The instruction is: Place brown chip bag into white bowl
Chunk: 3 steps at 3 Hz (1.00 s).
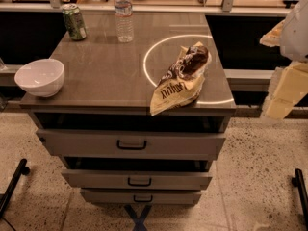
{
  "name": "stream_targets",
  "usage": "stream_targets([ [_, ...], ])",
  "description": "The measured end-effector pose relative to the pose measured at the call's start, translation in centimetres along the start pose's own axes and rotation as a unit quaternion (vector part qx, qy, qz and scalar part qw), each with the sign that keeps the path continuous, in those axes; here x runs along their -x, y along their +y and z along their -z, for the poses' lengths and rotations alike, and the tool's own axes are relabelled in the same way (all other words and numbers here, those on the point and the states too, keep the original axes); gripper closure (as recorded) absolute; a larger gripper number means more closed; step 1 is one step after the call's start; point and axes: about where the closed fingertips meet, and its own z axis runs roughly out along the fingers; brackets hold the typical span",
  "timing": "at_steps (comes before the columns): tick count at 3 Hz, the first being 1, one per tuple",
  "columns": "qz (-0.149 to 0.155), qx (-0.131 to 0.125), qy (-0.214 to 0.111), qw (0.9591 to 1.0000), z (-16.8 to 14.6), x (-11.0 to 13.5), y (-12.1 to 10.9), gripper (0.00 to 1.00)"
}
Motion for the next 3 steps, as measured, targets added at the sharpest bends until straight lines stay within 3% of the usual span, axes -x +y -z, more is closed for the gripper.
stream_targets([
  [1, 0.000, 0.000, 0.000, 1.0000, 0.0, 0.0, 0.0, 0.00],
  [2, -0.053, -0.021, -0.025, 0.9981, -2.2, 2.4, -3.0, 0.00],
  [3, -0.073, -0.047, -0.039, 0.9954, -5.3, 5.5, -6.3, 0.00],
])
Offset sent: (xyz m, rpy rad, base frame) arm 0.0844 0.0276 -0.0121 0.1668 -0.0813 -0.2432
